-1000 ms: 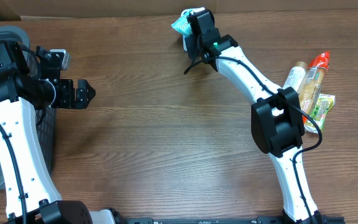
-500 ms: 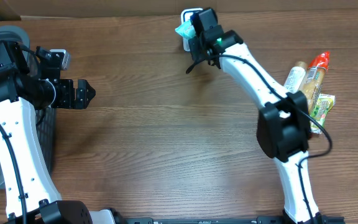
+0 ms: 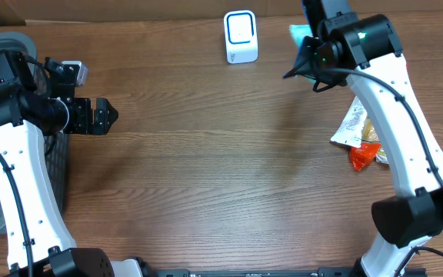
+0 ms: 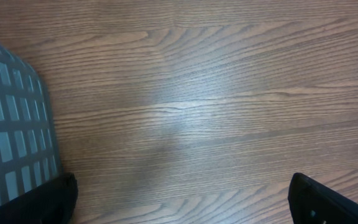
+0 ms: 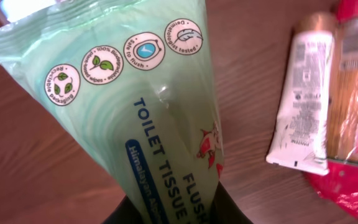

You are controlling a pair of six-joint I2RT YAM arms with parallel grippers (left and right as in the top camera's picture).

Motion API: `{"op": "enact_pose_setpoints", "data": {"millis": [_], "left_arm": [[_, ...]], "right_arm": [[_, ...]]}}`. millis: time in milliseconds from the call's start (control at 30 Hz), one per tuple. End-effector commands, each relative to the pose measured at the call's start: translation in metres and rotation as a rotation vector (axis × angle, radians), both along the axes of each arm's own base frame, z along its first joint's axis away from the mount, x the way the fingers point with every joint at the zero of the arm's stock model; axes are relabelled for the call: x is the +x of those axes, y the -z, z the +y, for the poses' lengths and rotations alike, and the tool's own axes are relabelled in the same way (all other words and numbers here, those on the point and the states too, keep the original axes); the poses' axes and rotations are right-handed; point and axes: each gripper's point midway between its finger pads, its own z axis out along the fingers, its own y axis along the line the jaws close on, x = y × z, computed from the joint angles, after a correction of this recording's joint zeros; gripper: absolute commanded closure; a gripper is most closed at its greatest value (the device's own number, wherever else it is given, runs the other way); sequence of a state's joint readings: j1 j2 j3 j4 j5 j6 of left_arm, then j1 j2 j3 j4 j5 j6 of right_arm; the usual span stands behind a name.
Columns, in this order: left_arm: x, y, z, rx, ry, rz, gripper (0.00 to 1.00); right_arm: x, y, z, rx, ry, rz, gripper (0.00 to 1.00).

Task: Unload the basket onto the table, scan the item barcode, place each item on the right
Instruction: 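Carry the teal pack right and place it beside the scanned items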

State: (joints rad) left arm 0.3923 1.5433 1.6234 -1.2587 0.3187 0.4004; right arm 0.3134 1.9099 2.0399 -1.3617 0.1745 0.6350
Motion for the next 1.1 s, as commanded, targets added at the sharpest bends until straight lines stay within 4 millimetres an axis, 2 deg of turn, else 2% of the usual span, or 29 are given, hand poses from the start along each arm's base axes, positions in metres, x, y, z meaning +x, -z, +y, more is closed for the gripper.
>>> {"op": "enact_pose_setpoints", "data": {"millis": [0, 200, 267, 333, 400, 467, 567, 633, 767, 867, 900, 933, 1000, 1067], "left_arm": [[0.002, 0.001, -0.003, 0.000, 0.030, -0.005, 0.01], [0.002, 0.001, -0.003, -0.001, 0.030, -0.004, 0.01], [0.002, 0.001, -0.003, -0.001, 0.030, -0.004, 0.00], [0.002, 0.001, -0.003, 0.000, 0.030, -0.005, 0.00], [0.002, 0.001, -0.003, 0.000, 0.030, -0.005, 0.01], [0.002, 0.001, -0.003, 0.000, 0.030, -0.005, 0.00], [0.002, 0.001, -0.003, 0.000, 0.030, -0.005, 0.00], [0.002, 0.001, -0.003, 0.000, 0.030, -0.005, 0.00], [0.002, 0.001, -0.003, -0.001, 0.030, -0.005, 0.00], [0.002, 0.001, -0.003, 0.000, 0.030, -0.005, 0.00], [0.002, 0.001, -0.003, 0.000, 0.030, -0.005, 0.00], [0.002, 0.001, -0.003, 0.000, 0.030, -0.005, 0.00], [0.002, 0.001, -0.003, -0.001, 0.030, -0.005, 0.01], [0.002, 0.001, -0.003, -0.001, 0.030, -0.005, 0.01]], "right_arm": [[0.000, 0.057, -0.022, 0.007, 0.169, 0.099, 0.96], [0.001, 0.131, -0.059, 0.023, 0.326, 0.126, 0.96], [0.002, 0.145, -0.072, 0.027, 0.355, 0.117, 0.96], [0.004, 0.151, -0.084, 0.032, 0.385, 0.107, 0.85], [0.006, 0.152, -0.096, 0.034, 0.409, 0.103, 0.81], [0.005, 0.153, -0.104, 0.038, 0.420, 0.108, 0.63], [0.007, 0.154, -0.098, 0.078, 0.331, 0.125, 0.11], [0.006, 0.152, -0.091, 0.104, 0.262, 0.138, 0.04], [0.006, 0.128, -0.084, 0.124, 0.191, 0.124, 0.02], [0.005, 0.086, -0.077, 0.150, 0.136, 0.053, 0.02], [0.003, 0.057, -0.070, 0.180, 0.096, 0.003, 0.02], [0.000, 0.040, -0.066, 0.203, 0.083, -0.026, 0.02], [-0.013, 0.003, -0.056, 0.260, 0.047, -0.094, 0.02], [-0.028, -0.022, -0.049, 0.289, 0.019, -0.135, 0.03]]}}
